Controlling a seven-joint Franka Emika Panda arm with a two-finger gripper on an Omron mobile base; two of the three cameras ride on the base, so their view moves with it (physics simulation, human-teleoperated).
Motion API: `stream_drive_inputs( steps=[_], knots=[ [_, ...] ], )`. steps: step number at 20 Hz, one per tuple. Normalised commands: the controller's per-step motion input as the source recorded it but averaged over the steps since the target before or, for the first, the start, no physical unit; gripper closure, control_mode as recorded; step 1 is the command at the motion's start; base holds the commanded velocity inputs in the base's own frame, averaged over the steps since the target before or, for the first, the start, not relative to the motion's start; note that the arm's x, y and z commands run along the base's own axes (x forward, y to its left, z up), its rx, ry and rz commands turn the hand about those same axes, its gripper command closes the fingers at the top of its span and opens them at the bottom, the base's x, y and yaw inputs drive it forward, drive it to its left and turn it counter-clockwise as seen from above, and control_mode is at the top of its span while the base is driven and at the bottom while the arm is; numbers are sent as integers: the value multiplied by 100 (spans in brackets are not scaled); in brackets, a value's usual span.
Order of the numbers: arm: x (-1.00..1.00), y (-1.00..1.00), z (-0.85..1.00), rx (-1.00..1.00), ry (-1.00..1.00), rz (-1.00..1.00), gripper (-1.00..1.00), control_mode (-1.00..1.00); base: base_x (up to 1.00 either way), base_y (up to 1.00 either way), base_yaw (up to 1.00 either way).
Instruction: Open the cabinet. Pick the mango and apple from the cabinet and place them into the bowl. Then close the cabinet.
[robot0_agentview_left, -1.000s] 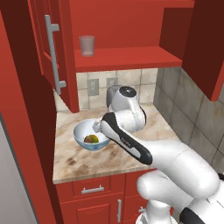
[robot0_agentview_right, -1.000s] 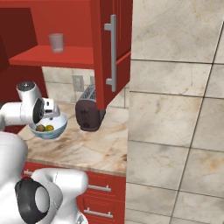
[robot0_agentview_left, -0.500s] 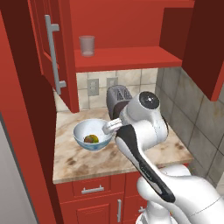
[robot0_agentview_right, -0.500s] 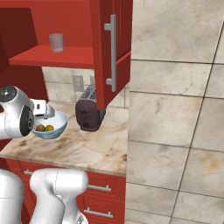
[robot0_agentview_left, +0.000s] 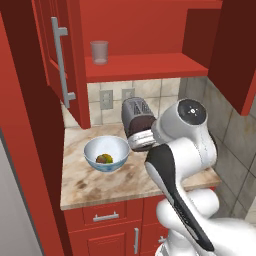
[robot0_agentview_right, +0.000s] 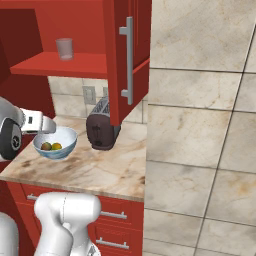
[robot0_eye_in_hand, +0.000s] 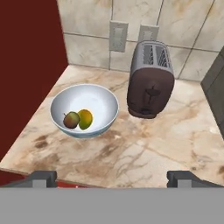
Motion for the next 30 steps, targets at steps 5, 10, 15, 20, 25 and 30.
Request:
stream_drive_inputs(
  steps=[5, 10, 15, 20, 25, 30],
  knots=[
    [-38, -23, 54, 0, -5, -2, -100, -100, 0, 0, 0],
    [-58, -29, 58, 0, -2, -2, -100, -100, 0, 0, 0],
    [-59, -46, 48, 0, 0, -5, -100, -100, 0, 0, 0],
    [-60, -51, 30, 0, -1, -7, -100, -100, 0, 0, 0],
    [-57, -38, 33, 0, 0, -8, -100, -100, 0, 0, 0],
    [-37, -32, 41, 0, 0, -10, -100, -100, 0, 0, 0]
  ],
)
